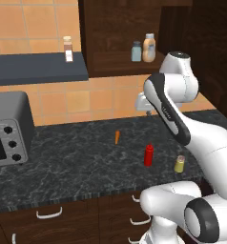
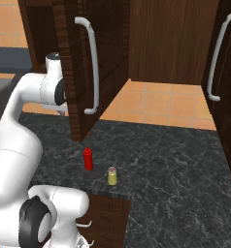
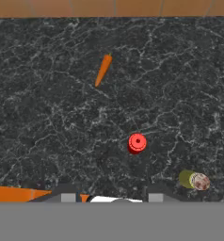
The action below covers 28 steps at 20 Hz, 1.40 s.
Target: Put the shaker and condiment bottle from the counter next to their counterparts in the cabinet.
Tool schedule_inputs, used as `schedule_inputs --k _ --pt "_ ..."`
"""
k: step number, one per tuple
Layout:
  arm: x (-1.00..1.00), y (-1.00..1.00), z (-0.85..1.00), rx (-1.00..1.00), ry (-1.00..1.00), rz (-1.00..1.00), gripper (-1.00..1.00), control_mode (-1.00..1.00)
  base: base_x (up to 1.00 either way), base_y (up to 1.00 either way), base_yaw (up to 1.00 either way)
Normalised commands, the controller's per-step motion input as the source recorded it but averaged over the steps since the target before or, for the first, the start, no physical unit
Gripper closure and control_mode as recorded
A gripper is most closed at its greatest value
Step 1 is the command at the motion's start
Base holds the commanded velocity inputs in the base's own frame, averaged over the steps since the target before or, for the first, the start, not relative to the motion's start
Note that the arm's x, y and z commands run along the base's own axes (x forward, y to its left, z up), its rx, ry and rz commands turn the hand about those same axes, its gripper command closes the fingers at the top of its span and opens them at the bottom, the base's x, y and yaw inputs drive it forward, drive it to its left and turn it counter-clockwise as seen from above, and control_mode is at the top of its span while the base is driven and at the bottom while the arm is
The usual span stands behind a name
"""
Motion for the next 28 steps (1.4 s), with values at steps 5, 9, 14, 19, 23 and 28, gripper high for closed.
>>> schedule_inputs --k 5,9,14,19,23,28 --pt "0.00 0.00 -0.31 -0.13 -0.01 -0.11 -1.00 -1.00 0.00 0.00 0.00" --pt "-0.05 0.01 -0.52 -0.33 -0.21 -0.18 -1.00 -1.00 0.00 0.00 0.00" --pt "-0.17 0.13 -0.68 -0.39 -0.56 -0.33 -1.00 -1.00 0.00 0.00 0.00" --pt "-0.06 0.12 -0.65 -0.26 -0.64 -0.57 -1.00 -1.00 0.00 0.00 0.00" --pt "0.00 0.05 -0.73 -0.19 -0.49 -0.73 -1.00 -1.00 0.00 0.00 0.00" --pt "0.01 0.11 -0.17 -0.02 -0.13 -0.28 -1.00 -1.00 0.00 0.00 0.00"
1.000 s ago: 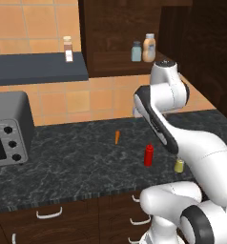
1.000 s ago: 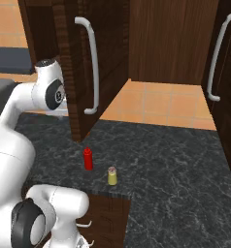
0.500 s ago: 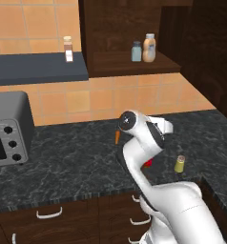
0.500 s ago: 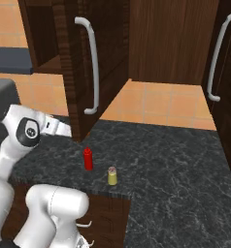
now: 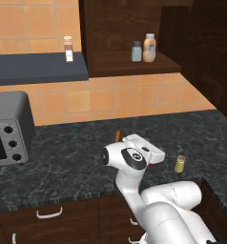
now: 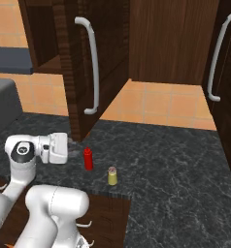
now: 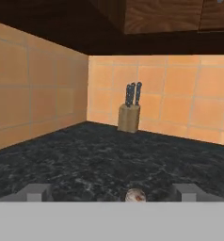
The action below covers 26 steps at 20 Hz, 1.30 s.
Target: Put the shaker and condiment bottle from the counter next to their counterparts in the cabinet.
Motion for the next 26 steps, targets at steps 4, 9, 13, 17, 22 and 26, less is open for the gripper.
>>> schedule_inputs --k 4,9,13,17,22,26 --pt "0.01 0.02 -0.18 0.16 0.01 0.00 -1.00 -1.00 0.00 0.00 0.00" --pt "0.20 0.00 -0.46 0.38 0.01 0.00 -1.00 -1.00 0.00 0.00 0.00" --pt "0.00 0.00 0.00 0.00 0.00 0.00 -1.00 -1.00 0.00 0.00 0.00" --pt "0.15 0.00 -0.02 0.00 -0.02 0.00 -1.00 -1.00 0.00 0.00 0.00" --pt "0.15 -0.03 -0.12 0.00 -0.03 0.00 -1.00 -1.00 0.00 0.00 0.00" --pt "0.18 -0.05 -0.16 0.00 -0.03 0.00 -1.00 -1.00 0.00 0.00 0.00"
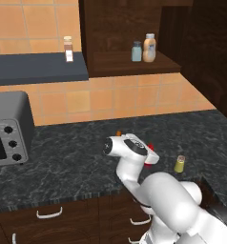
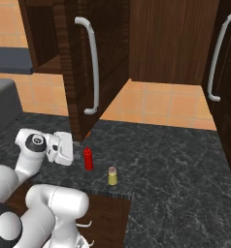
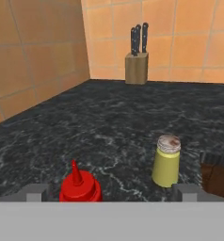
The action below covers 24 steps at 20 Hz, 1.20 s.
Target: Put the shaker and condiment bottle from the counter next to their counterparts in the cabinet.
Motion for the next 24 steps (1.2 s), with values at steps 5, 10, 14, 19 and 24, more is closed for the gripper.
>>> schedule_inputs --k 5,10,14,19,24 --pt "0.29 -0.01 -0.03 0.00 0.00 0.00 -1.00 -1.00 0.00 0.00 0.00" --pt "0.28 0.00 -0.11 0.00 0.00 0.00 -1.00 -1.00 0.00 0.00 0.00" --pt "0.29 0.00 -0.22 0.00 0.00 0.00 -1.00 -1.00 0.00 0.00 0.00" --pt "0.20 0.01 -0.15 0.00 0.00 0.00 -1.00 -1.00 0.00 0.00 0.00" --pt "0.00 -0.05 -0.26 0.00 -0.01 -0.02 -1.00 -1.00 0.00 0.00 0.00"
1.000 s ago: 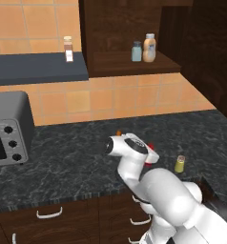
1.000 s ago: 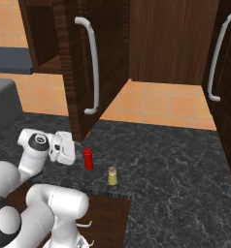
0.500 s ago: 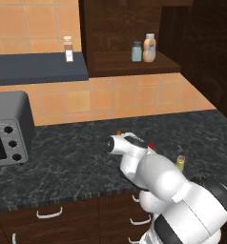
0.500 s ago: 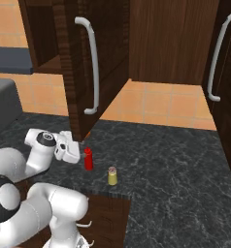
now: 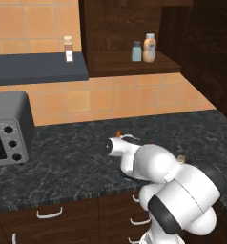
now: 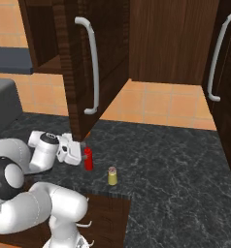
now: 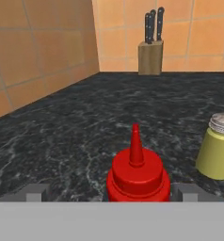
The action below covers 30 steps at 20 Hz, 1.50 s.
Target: Put the shaker and condiment bottle from the counter next to their counterparts in the cabinet.
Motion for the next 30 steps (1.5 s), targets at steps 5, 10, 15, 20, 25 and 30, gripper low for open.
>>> schedule_inputs --k 5,10,15,20,25,30 --pt "0.01 -0.19 -0.24 0.00 -0.03 0.00 -1.00 -1.00 0.00 0.00 0.00" --pt "0.02 -0.12 -0.17 0.00 -0.02 -0.01 1.00 -1.00 0.00 0.00 0.00" --pt "0.00 0.00 -0.02 0.00 0.00 0.00 1.00 -1.00 0.00 0.00 0.00" --pt "0.00 0.02 0.28 0.00 0.00 0.00 1.00 -1.00 0.00 0.00 0.00" --pt "0.00 0.00 0.92 0.00 0.00 0.00 1.00 -1.00 0.00 0.00 0.00" --pt "0.00 0.09 0.91 0.00 0.00 0.00 1.00 -1.00 0.00 0.00 0.00"
